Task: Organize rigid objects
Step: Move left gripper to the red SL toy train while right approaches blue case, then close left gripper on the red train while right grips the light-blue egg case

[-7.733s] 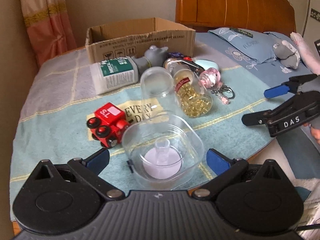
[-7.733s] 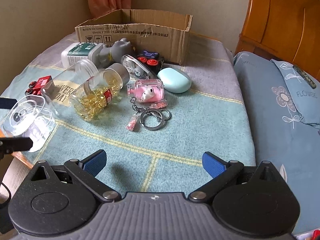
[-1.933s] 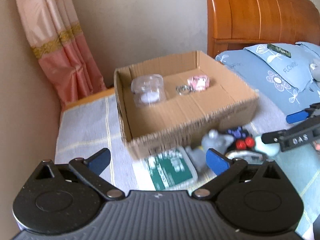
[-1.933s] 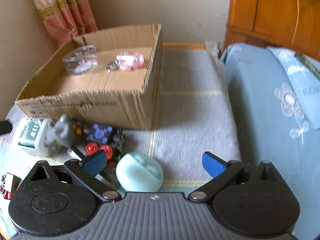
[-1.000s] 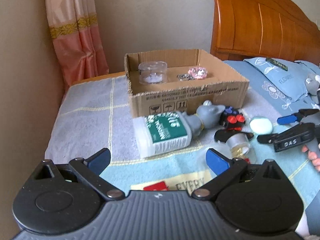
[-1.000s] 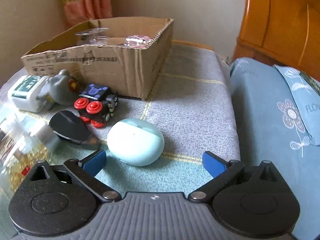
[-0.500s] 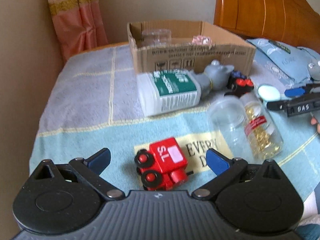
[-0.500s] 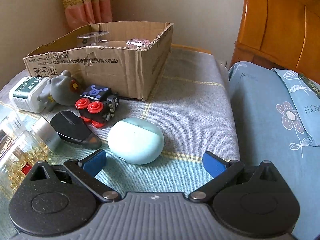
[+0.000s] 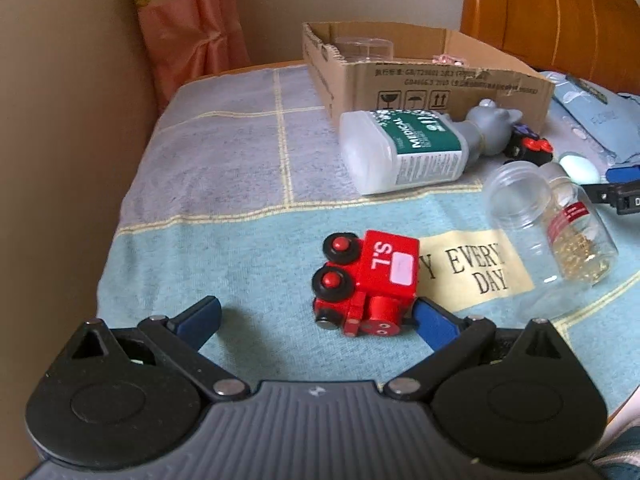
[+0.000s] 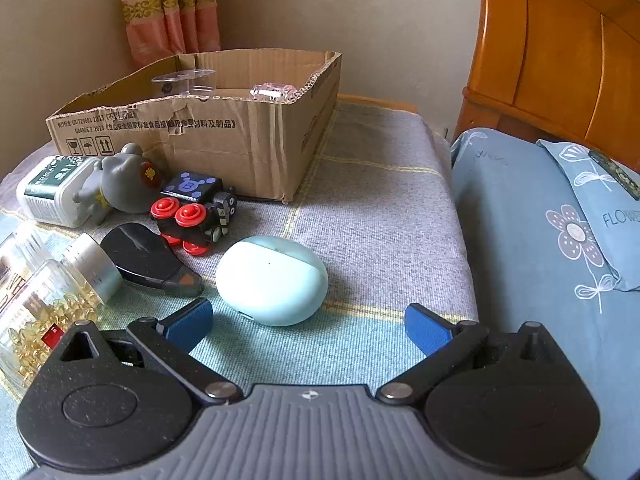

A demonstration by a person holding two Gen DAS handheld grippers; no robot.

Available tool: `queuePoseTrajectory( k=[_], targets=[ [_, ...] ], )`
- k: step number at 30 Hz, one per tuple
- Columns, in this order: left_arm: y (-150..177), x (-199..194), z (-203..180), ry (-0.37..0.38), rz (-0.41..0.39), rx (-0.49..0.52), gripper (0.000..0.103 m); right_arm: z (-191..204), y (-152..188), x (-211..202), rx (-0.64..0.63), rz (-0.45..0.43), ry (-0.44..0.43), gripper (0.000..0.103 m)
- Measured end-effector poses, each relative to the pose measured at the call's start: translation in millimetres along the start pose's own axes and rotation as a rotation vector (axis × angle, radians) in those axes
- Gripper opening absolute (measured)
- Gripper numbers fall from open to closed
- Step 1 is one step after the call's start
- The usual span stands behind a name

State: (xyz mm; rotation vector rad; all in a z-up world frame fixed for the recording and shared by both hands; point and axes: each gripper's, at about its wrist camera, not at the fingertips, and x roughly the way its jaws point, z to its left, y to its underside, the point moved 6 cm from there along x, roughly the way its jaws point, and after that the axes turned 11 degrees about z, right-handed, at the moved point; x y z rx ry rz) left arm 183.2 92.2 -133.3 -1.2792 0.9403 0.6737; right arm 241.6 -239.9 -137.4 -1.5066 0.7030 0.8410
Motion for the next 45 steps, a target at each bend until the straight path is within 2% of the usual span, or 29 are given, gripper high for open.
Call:
queuePoseTrajectory(
  k=[6, 11, 16, 22, 31, 33, 34, 36, 40, 45],
  targets=[
    [-10, 5, -13, 0.038, -0.026, 0.06, 0.099, 5, -1, -1, -0.027, 0.014, -0.015, 0.103],
    [-16, 8, -19, 0.084, -0.028, 0.069, 0.094, 6, -4, 0, -0.04, 0.026, -0.031, 0.103],
    [-17, 9, -22, 0.084, -0.035, 0.075, 0.092, 10, -9, 4, -0.054, 0.026, -0.044, 0.103],
    [-18, 8, -21, 0.085, -0.04, 0.075, 0.085, 20, -17, 9, -0.092, 0.021, -0.063, 0.103],
    [-18, 4, -22, 0.09, -0.037, 0.084, 0.069, 19, -16, 2, -0.148, 0.001, -0.106, 0.079],
    [-17, 3, -24, 0.092, -0.035, 0.089, 0.065, 17, -18, 1, -0.146, -0.004, -0.102, 0.068],
    [-17, 3, -24, 0.091, -0.034, 0.088, 0.063, 15, -18, 1, -0.145, -0.006, -0.1, 0.066],
    [-17, 3, -24, 0.089, -0.032, 0.085, 0.063, 14, -19, 1, -0.142, -0.007, -0.095, 0.065],
    [-18, 2, -26, 0.09, -0.032, 0.088, 0.049, 14, -19, 1, -0.145, -0.01, -0.084, 0.065],
    [-20, 1, -26, 0.097, -0.012, 0.099, 0.049, 12, -19, 0, -0.129, 0.007, -0.074, 0.065]
  ],
)
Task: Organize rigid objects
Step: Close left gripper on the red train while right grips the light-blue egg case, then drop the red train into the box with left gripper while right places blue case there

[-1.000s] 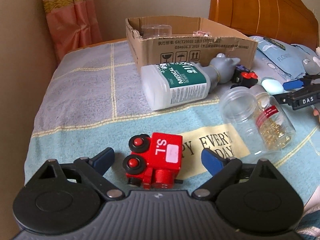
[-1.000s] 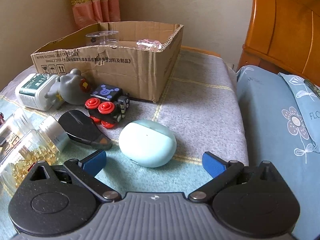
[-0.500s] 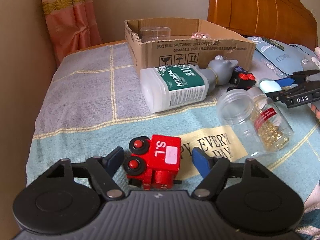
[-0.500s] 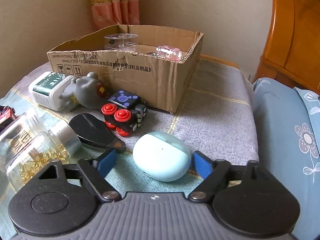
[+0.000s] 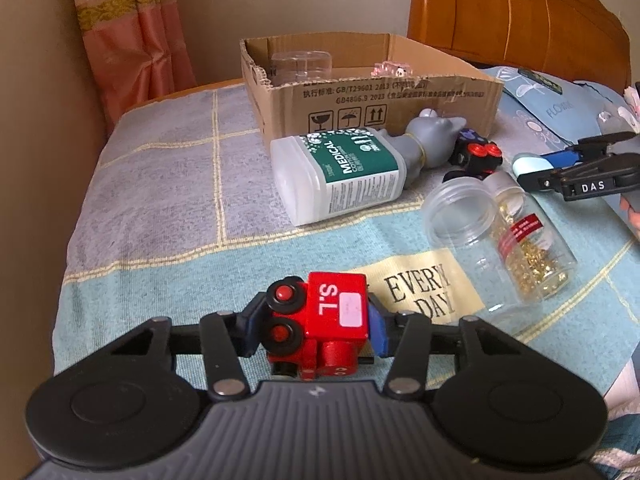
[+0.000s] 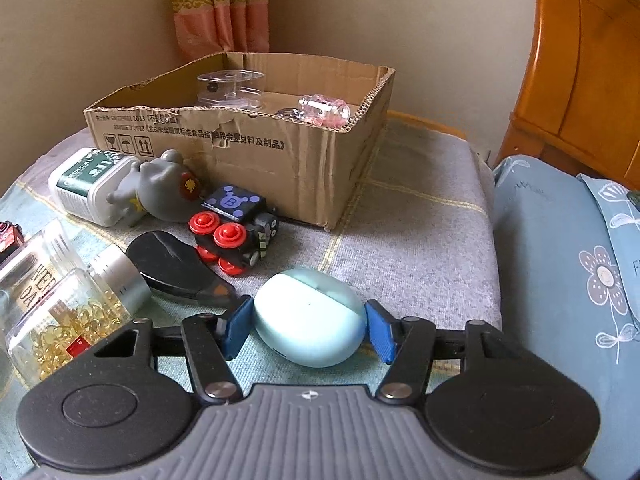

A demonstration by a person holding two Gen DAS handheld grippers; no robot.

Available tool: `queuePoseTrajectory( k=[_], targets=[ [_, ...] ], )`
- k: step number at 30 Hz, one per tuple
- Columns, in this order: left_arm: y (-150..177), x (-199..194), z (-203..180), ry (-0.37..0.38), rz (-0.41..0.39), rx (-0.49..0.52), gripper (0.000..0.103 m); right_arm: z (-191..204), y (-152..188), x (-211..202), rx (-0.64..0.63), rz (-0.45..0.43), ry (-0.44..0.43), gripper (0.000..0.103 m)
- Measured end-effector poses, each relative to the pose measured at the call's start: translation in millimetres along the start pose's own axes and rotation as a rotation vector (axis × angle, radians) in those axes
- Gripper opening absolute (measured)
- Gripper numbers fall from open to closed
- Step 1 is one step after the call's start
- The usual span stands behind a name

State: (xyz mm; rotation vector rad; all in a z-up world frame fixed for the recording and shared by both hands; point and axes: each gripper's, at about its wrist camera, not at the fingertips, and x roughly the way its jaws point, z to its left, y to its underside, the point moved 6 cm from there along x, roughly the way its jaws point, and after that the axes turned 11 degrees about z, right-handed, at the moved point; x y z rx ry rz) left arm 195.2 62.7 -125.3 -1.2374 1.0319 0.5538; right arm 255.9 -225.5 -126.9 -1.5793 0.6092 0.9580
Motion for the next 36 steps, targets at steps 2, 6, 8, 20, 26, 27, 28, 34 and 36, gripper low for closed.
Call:
queuePoseTrajectory(
  k=[2, 6, 8, 20, 26, 27, 28, 34, 36],
  targets=[
    [-1, 0, 0, 0.005, 0.013, 0.004, 0.049, 0, 1, -1, 0.0, 0.01, 0.005, 0.065],
    [-2, -3, -2, 0.018, 0.041, 0.019, 0.048, -2, 6, -7, 0.004, 0.024, 0.0, 0.065],
    [-2, -4, -4, 0.016, 0.051, 0.036, 0.048, -2, 7, -11, 0.0, 0.027, 0.0, 0.065],
    [-18, -30, -5, 0.022, 0.051, 0.09, 0.048, 4, 2, -42, -0.042, 0.015, -0.028, 0.065],
    [-38, -46, -11, 0.028, 0.033, 0.136, 0.048, 12, -9, -60, -0.061, -0.009, -0.067, 0.065],
    [-42, -48, -12, 0.03, 0.027, 0.142, 0.048, 13, -12, -63, -0.066, -0.017, -0.072, 0.065],
    [-47, -50, -13, 0.033, 0.019, 0.146, 0.048, 15, -14, -66, -0.071, -0.022, -0.078, 0.065],
    [-88, -62, -20, 0.052, -0.039, 0.173, 0.048, 22, -38, -81, -0.112, -0.067, -0.087, 0.065],
    [-108, -65, -21, 0.043, -0.066, 0.183, 0.048, 23, -47, -85, -0.131, -0.082, -0.085, 0.065]
  ],
)
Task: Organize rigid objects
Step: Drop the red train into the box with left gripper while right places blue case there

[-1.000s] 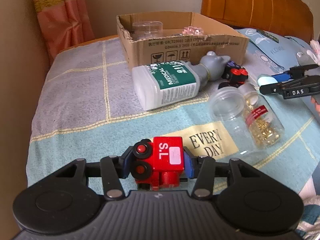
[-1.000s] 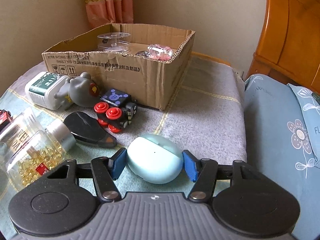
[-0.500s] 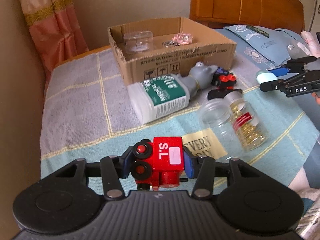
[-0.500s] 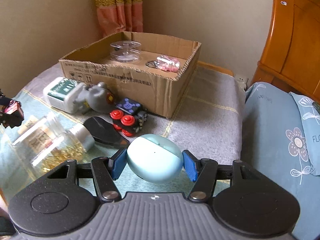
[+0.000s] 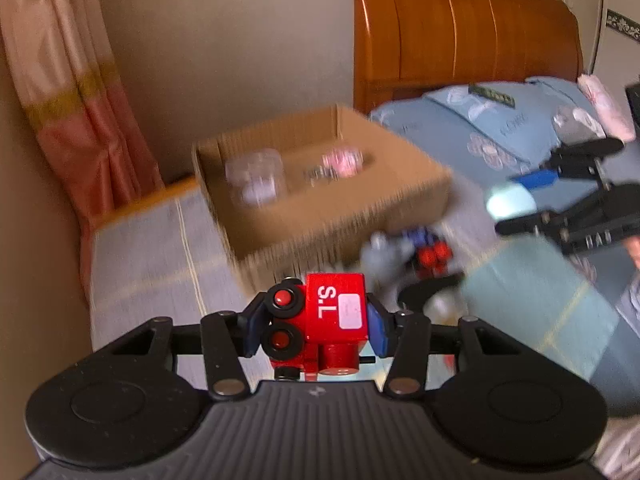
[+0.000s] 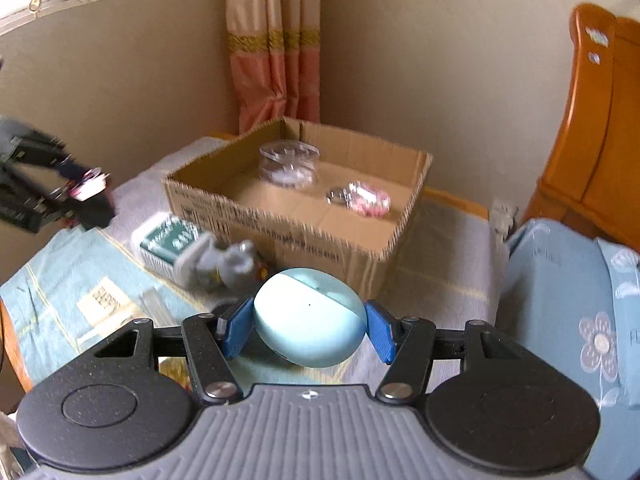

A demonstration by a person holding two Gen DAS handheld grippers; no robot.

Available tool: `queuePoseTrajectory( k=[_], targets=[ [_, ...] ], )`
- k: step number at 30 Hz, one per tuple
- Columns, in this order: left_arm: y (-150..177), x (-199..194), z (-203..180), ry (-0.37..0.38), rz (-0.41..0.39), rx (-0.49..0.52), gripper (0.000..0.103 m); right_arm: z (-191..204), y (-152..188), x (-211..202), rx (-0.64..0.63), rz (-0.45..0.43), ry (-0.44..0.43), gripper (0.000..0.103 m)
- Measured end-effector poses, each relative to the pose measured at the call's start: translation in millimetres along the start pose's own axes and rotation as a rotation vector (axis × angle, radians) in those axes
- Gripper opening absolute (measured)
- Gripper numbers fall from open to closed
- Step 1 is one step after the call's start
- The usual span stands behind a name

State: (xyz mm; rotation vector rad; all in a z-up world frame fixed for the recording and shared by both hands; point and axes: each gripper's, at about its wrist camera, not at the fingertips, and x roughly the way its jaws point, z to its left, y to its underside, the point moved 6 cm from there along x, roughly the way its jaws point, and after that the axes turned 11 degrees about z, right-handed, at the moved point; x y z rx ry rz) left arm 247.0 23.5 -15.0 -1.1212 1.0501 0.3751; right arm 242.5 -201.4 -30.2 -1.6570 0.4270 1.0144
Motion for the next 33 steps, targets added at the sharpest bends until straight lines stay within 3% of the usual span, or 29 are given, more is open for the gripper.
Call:
queuePoseTrajectory(
  k=[8, 12, 13, 14, 16, 25, 33],
  targets=[
    [-69, 19, 16, -0.041, -0.047, 0.021, 0.048, -3, -38, -5, -0.025, -0.05, -0.008, 0.065],
    [-86, 39, 23, -0.047, -0.04, 0.004, 0.049, -7, -53, -1, -0.028, -0.052, 0.005, 0.065],
    [-87, 40, 24, -0.056, -0.047, 0.006, 0.056, -8, -56, 0, -0.03, -0.053, 0.007, 0.065],
    [-87, 44, 25, -0.076, -0.056, 0.014, 0.077, -9, -60, 0, -0.033, -0.055, 0.01, 0.065],
    [-85, 45, 30, -0.123, -0.065, 0.004, 0.099, -11, -66, 2, -0.035, -0.058, 0.015, 0.065],
    [-55, 41, 35, -0.102, -0.056, -0.038, 0.099, -18, -90, 21, -0.014, -0.053, 0.017, 0.065],
    [-29, 19, 24, -0.091, -0.11, -0.059, 0.1, -20, -102, 51, 0.015, 0.0, 0.011, 0.065]
  ],
)
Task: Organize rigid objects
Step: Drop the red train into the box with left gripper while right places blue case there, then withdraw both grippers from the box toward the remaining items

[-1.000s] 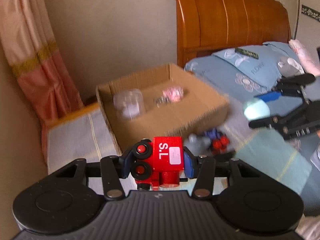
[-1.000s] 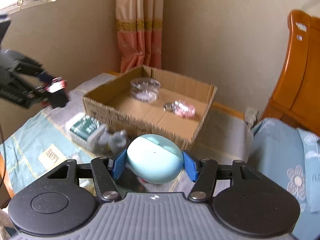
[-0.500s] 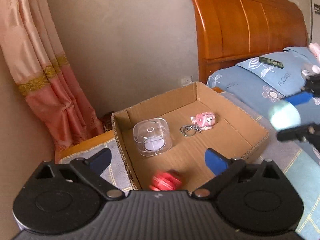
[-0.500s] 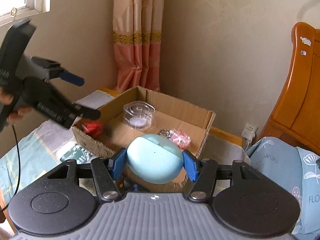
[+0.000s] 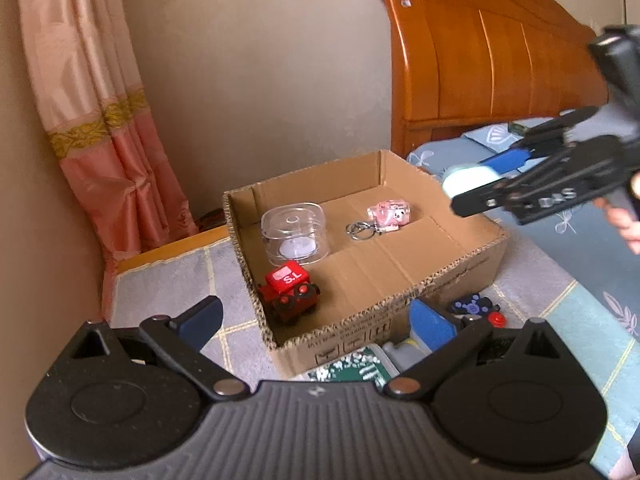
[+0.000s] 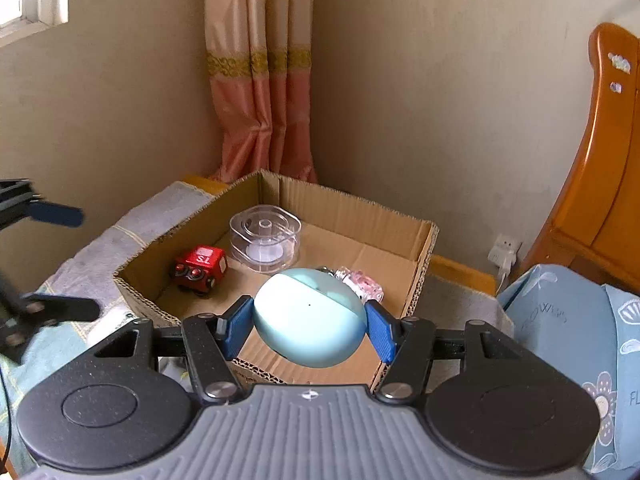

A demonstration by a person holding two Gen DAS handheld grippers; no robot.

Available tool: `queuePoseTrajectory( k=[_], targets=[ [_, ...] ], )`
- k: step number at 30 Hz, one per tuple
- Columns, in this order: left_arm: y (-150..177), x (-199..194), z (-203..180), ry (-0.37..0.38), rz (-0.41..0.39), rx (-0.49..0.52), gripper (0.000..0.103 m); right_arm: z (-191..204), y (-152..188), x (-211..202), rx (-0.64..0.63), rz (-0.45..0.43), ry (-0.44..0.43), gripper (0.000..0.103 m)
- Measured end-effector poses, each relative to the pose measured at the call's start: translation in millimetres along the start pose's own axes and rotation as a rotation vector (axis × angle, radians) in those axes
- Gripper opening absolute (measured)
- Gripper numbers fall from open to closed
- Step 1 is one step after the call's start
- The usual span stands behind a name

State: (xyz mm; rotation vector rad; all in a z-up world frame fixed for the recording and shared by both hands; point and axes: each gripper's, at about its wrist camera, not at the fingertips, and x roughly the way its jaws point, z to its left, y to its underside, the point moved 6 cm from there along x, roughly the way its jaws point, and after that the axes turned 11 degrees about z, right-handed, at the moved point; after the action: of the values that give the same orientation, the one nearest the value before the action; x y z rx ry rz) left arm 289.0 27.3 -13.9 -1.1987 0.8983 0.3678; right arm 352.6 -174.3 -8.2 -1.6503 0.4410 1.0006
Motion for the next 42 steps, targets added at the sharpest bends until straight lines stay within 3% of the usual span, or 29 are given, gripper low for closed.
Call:
queuePoseTrajectory(
  k=[8, 11, 15, 22, 28, 33, 35, 39, 42],
  targets=[
    [25, -17, 0, 0.004, -0.023, -0.061, 0.1, -3, 2, 31, 0.026, 0.081, 0.019, 0.065],
    [32, -17, -1, -0.009, -0.014, -0.065, 0.1, -5, 1, 36, 0.05, 0.074, 0.031, 0.067],
    [40, -17, -2, -0.025, 0.0, -0.068, 0.1, -7, 0, 25, 0.1, 0.034, 0.031, 0.094],
    [51, -25, -3, -0.031, -0.012, -0.102, 0.1, 6, 21, -14, 0.13, 0.005, 0.123, 0.103],
    [72, -34, -4, -0.055, -0.033, -0.137, 0.102, 19, 71, -47, 0.256, -0.009, 0.175, 0.103],
    [86, -37, -9, -0.088, -0.018, -0.15, 0.102, 30, 112, -55, 0.41, -0.018, 0.109, 0.103],
    [88, -38, -11, -0.073, -0.016, -0.153, 0.102, 33, 121, -55, 0.428, -0.011, 0.108, 0.103],
    [89, -32, -16, -0.072, -0.001, -0.15, 0.102, 35, 132, -54, 0.4, 0.017, 0.196, 0.103],
    [88, -26, -20, -0.085, 0.016, -0.143, 0.102, 32, 137, -45, 0.414, 0.035, 0.185, 0.103]
  ],
)
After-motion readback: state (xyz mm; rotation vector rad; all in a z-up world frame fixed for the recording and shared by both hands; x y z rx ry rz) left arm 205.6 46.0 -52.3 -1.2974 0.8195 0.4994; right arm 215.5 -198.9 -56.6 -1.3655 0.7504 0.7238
